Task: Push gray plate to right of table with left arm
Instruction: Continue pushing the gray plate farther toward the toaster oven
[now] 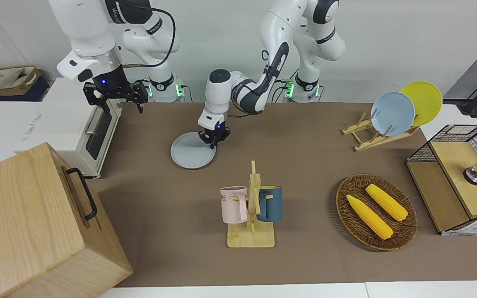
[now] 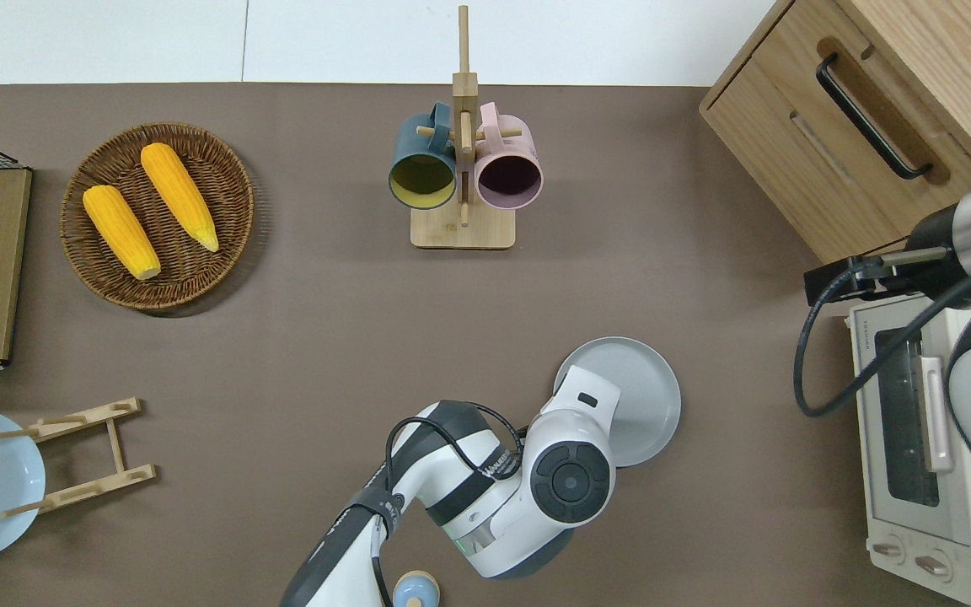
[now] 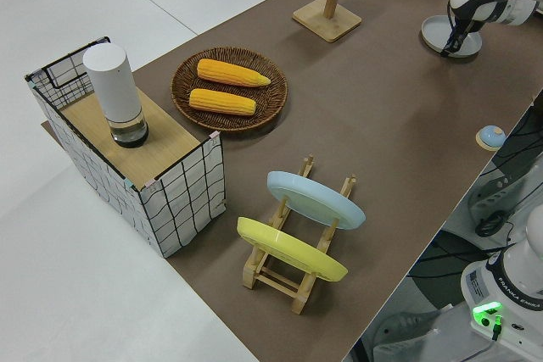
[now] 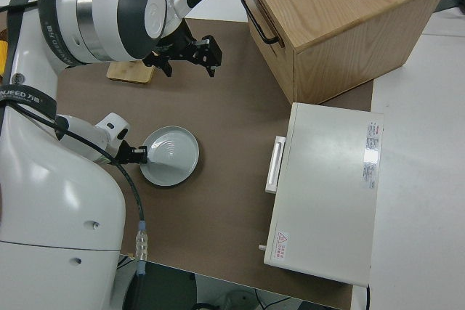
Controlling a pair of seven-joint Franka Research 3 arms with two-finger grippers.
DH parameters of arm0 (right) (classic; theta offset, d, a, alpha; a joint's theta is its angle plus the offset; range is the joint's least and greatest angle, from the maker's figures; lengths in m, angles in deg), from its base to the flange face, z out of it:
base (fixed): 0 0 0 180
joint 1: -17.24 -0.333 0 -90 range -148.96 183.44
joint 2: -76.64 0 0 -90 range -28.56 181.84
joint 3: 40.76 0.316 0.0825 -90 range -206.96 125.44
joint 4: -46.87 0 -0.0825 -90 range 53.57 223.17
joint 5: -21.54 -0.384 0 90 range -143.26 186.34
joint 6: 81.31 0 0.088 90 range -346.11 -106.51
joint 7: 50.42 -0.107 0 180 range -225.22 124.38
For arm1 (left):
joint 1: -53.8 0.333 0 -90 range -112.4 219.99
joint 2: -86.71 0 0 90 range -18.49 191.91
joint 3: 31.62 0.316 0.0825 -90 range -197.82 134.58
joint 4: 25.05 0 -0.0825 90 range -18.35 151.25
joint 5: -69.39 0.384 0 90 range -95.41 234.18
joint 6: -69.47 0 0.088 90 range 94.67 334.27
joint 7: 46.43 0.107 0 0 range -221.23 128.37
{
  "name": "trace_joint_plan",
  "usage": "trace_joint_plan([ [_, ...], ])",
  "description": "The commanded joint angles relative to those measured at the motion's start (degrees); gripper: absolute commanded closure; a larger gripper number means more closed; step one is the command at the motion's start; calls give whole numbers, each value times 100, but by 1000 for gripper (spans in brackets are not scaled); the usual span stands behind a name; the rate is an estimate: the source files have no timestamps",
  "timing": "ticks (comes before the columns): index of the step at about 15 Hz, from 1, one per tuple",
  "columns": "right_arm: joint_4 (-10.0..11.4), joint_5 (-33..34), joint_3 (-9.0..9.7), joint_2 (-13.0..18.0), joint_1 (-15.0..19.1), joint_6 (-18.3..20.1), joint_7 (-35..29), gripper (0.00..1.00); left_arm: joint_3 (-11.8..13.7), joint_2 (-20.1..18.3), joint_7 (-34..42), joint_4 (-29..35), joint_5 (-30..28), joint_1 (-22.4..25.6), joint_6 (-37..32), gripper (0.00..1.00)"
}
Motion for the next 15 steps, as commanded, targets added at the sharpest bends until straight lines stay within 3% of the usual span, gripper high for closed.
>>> trace_joint_plan([
  [1, -8, -40, -1, 33, 4, 60, -18, 17, 37, 359, -155, -350, 119, -95, -187, 198],
  [2, -8, -40, -1, 33, 4, 60, -18, 17, 38, 368, -155, -394, 128, -86, -240, 19],
  [11, -16, -40, -1, 33, 4, 60, -18, 17, 38, 298, -76, -447, 137, -7, -521, 9],
  [15, -8, -40, -1, 33, 4, 60, -18, 17, 55, 61, 450, -395, 58, 177, -793, 9],
])
